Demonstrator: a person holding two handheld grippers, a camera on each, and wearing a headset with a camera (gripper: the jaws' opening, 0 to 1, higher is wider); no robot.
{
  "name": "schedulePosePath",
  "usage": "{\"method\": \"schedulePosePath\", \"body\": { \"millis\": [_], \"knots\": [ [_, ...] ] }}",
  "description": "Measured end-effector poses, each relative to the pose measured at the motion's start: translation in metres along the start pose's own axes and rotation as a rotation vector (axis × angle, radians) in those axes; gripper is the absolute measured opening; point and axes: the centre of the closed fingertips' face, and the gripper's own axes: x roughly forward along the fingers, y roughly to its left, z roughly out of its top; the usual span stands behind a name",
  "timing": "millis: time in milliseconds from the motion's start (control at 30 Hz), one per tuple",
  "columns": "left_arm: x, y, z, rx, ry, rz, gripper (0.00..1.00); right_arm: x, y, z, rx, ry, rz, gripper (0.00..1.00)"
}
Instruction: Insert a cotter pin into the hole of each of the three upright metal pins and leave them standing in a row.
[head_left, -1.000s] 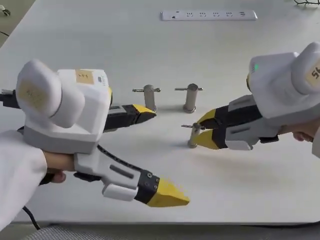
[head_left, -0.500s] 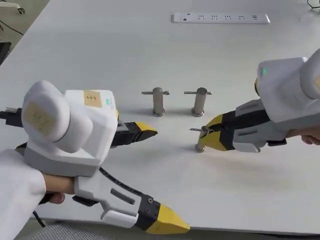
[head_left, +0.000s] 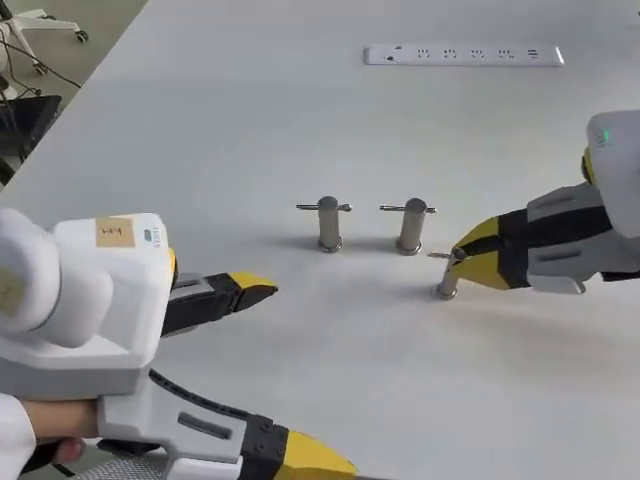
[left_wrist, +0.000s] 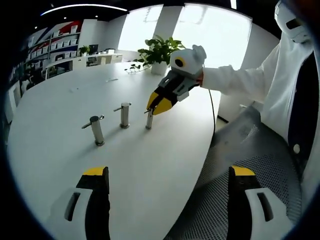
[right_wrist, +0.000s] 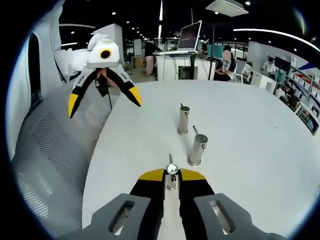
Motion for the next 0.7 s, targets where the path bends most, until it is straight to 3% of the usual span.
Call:
{"method": "schedulePosePath", "body": {
  "millis": [200,367,600,700],
  "knots": [
    [-0.004,0.002,-0.002,-0.011,0.003,0.027,0.99,-0.014,-0.028,-0.005,-0.022,0.019,-0.035,0.04],
    [-0.005,0.001,-0.004,-0.02,0.011,0.039,0.99,-0.017,-0.047,-0.005,-0.021,-0.004,-0.042,0.04],
    [-0.005,-0.001,-0.003,-0.021,0.018,0.038,0.99,-0.016,-0.054,-0.012,-0.018,-0.014,-0.022,0.04],
    [-0.005,-0.001,-0.002,-0.025,0.015,0.042,0.99,-0.014,-0.051,-0.015,-0.009,-0.012,-0.013,0.04]
  ]
}}
